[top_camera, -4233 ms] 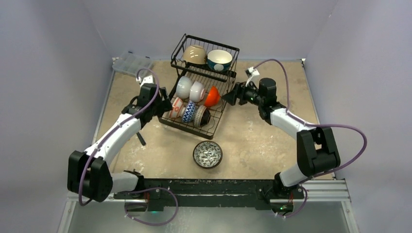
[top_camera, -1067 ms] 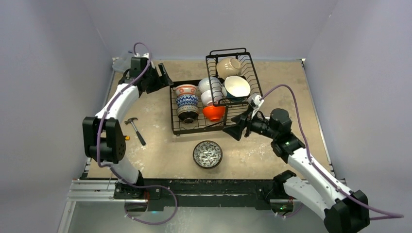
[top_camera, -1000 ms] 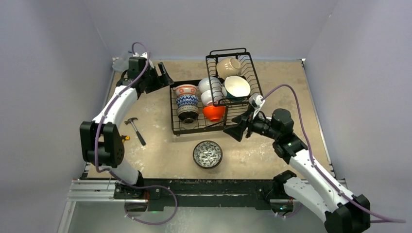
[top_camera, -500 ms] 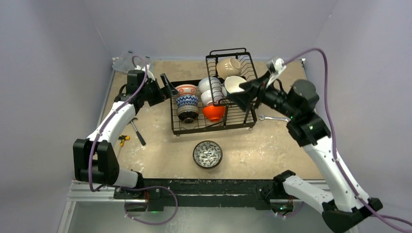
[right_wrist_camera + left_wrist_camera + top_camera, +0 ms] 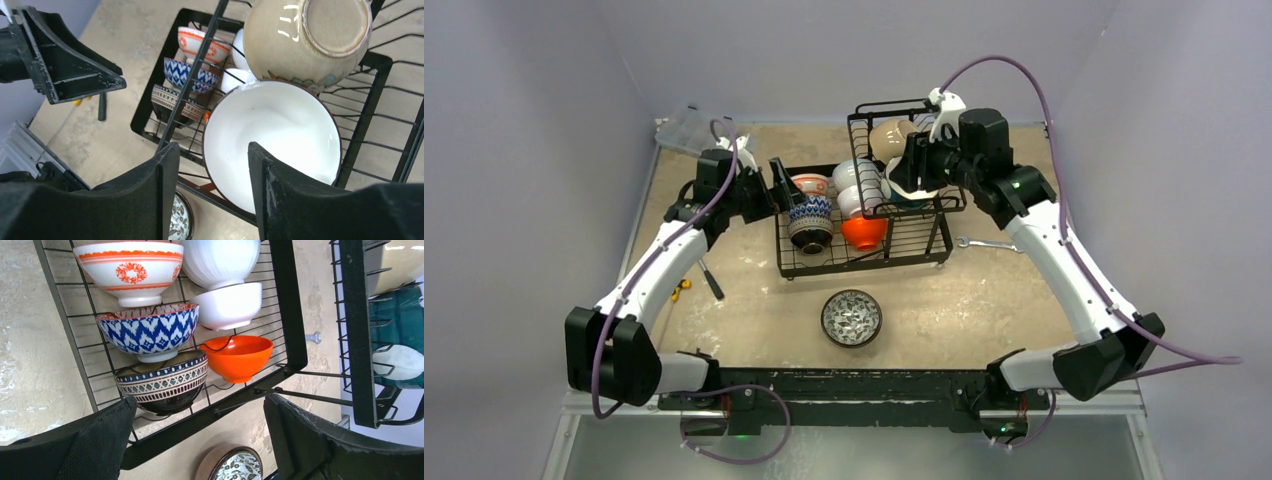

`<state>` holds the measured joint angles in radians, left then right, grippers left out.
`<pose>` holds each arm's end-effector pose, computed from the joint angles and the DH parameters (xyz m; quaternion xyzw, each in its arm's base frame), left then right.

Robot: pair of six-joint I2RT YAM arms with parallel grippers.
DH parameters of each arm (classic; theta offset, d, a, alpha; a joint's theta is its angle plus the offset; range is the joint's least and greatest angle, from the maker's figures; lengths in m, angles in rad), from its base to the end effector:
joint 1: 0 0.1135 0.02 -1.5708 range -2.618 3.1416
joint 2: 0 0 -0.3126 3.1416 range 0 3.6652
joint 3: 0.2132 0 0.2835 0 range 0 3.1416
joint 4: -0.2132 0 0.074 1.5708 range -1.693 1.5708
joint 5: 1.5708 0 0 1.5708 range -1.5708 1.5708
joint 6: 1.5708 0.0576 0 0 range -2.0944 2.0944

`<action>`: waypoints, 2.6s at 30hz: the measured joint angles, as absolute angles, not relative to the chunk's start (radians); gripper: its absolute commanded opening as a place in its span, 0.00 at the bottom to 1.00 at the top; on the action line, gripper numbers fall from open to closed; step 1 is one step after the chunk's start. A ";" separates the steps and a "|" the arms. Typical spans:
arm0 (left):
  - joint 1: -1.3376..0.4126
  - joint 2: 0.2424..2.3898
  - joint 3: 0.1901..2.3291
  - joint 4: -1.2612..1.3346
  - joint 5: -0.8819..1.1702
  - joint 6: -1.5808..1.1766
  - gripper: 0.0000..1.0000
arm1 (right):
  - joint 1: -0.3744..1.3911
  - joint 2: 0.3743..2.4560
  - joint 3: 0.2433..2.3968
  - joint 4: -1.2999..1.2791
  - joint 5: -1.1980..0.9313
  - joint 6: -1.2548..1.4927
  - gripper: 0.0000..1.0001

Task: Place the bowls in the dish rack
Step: Pick up the bowl from the dish rack, then turn the bowl upside down on the dish rack.

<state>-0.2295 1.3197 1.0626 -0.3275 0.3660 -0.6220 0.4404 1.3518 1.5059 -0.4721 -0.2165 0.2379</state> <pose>0.3187 -0.0956 0.3333 -0.0844 0.8663 -0.3382 0.3577 0.3026 0.1563 0.4797 -0.1444 0.7949 0.2764 0.5205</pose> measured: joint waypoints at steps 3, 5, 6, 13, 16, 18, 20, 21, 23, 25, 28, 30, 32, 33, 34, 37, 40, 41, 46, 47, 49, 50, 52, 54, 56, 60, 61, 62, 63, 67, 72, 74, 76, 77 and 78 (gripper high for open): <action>-0.244 1.320 1.049 -0.325 0.358 -0.643 0.95 | 0.440 1.363 1.507 -0.500 -0.207 0.218 0.52; -0.258 1.322 1.045 -0.328 0.354 -0.653 0.95 | 0.440 1.369 1.507 -0.508 -0.209 0.206 0.52; -0.270 1.324 1.045 -0.327 0.351 -0.656 0.95 | 0.440 1.373 1.507 -0.512 -0.210 0.201 0.51; -0.316 1.332 1.051 -0.327 0.336 -0.662 0.94 | 0.446 1.416 1.507 -0.514 -0.221 0.174 0.47; -0.317 1.332 1.059 -0.326 0.332 -0.662 0.94 | 0.457 1.450 1.515 -0.517 -0.220 0.165 0.46; -0.317 1.332 1.061 -0.325 0.331 -0.662 0.94 | 0.469 1.477 1.527 -0.519 -0.220 0.160 0.45; -0.317 1.332 1.062 -0.326 0.330 -0.662 0.93 | 0.484 1.499 1.539 -0.523 -0.218 0.156 0.39; -0.317 1.332 1.062 -0.326 0.328 -0.662 0.93 | 0.493 1.507 1.545 -0.524 -0.216 0.154 0.34; -0.317 1.332 1.062 -0.327 0.326 -0.662 0.92 | 0.505 1.515 1.555 -0.530 -0.210 0.149 0.25; -0.317 1.332 1.063 -0.329 0.324 -0.662 0.91 | 0.514 1.518 1.568 -0.542 -0.196 0.144 0.12; -0.317 1.332 1.070 -0.332 0.318 -0.662 0.91 | 0.515 1.518 1.581 -0.558 -0.186 0.145 0.00; -0.317 1.332 1.081 -0.332 0.311 -0.661 0.90 | 0.515 1.519 1.590 -0.569 -0.181 0.140 0.00; -0.317 1.332 1.094 -0.332 0.309 -0.658 0.90 | 0.515 1.520 1.594 -0.575 -0.182 0.140 0.00; -0.317 1.332 1.100 -0.331 0.309 -0.654 0.90 | 0.515 1.520 1.597 -0.580 -0.183 0.140 0.00; -0.317 1.332 1.108 -0.331 0.309 -0.649 0.90 | 0.515 1.520 1.602 -0.588 -0.183 0.141 0.00; -0.317 1.331 1.135 -0.320 0.313 -0.630 0.90 | 0.515 1.520 1.614 -0.601 -0.189 0.142 0.00; -0.317 1.329 1.150 -0.286 0.327 -0.605 0.90 | 0.515 1.517 1.627 -0.603 -0.212 0.143 0.00; -0.317 1.327 1.153 -0.269 0.335 -0.596 0.90 | 0.515 1.515 1.633 -0.604 -0.221 0.144 0.00; -0.317 1.308 1.153 -0.156 0.406 -0.535 0.90 | 0.514 1.502 1.673 -0.616 -0.237 0.145 0.00; -0.317 1.302 1.151 -0.121 0.424 -0.524 0.90 | 0.512 1.498 1.682 -0.620 -0.237 0.145 0.00; -0.317 1.290 1.150 -0.058 0.455 -0.495 0.90 | 0.506 1.488 1.697 -0.627 -0.245 0.144 0.00; -0.317 1.282 1.149 -0.024 0.471 -0.477 0.90 | 0.501 1.483 1.704 -0.632 -0.252 0.144 0.00; -0.317 1.272 1.149 0.030 0.497 -0.447 0.90 | 0.487 1.471 1.721 -0.643 -0.272 0.141 0.00; -0.317 1.267 1.149 0.088 0.527 -0.410 0.89 | 0.467 1.460 1.732 -0.650 -0.305 0.137 0.00; -0.317 1.267 1.147 0.142 0.560 -0.369 0.89 | 0.439 1.447 1.735 -0.651 -0.360 0.131 0.00; -0.324 1.270 1.147 0.217 0.620 -0.267 0.89 | 0.379 1.439 1.735 -0.657 -0.476 0.121 0.00; -0.330 1.271 1.147 0.229 0.632 -0.239 0.90 | 0.362 1.439 1.735 -0.658 -0.511 0.118 0.00; -0.338 1.272 1.147 0.242 0.646 -0.203 0.90 | 0.344 1.439 1.735 -0.659 -0.546 0.113 0.00; -0.349 1.273 1.147 0.254 0.660 -0.162 0.90 | 0.329 1.439 1.735 -0.661 -0.575 0.110 0.00; -0.398 1.279 1.147 0.274 0.720 0.034 0.91 | 0.295 1.439 1.735 -0.664 -0.673 0.085 0.00; -0.445 1.285 1.148 0.251 0.799 0.363 0.92 | 0.294 1.441 1.735 -0.683 -0.806 0.059 0.00; -0.458 1.297 1.153 0.237 0.811 0.473 0.92 | 0.295 1.446 1.735 -0.686 -0.848 0.052 0.00; -0.474 1.316 1.166 0.207 0.818 0.591 0.92 | 0.294 1.456 1.735 -0.688 -0.885 0.046 0.00; -0.481 1.327 1.176 0.186 0.819 0.650 0.92 | 0.294 1.462 1.735 -0.689 -0.897 0.043 0.00; -0.489 1.338 1.185 0.163 0.819 0.707 0.92 | 0.294 1.470 1.735 -0.691 -0.910 0.041 0.00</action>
<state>-0.4892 1.3384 1.1854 0.1631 0.8192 0.7074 0.2943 1.4700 1.7351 -0.6914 -0.9104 0.0406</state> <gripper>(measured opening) 0.918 0.030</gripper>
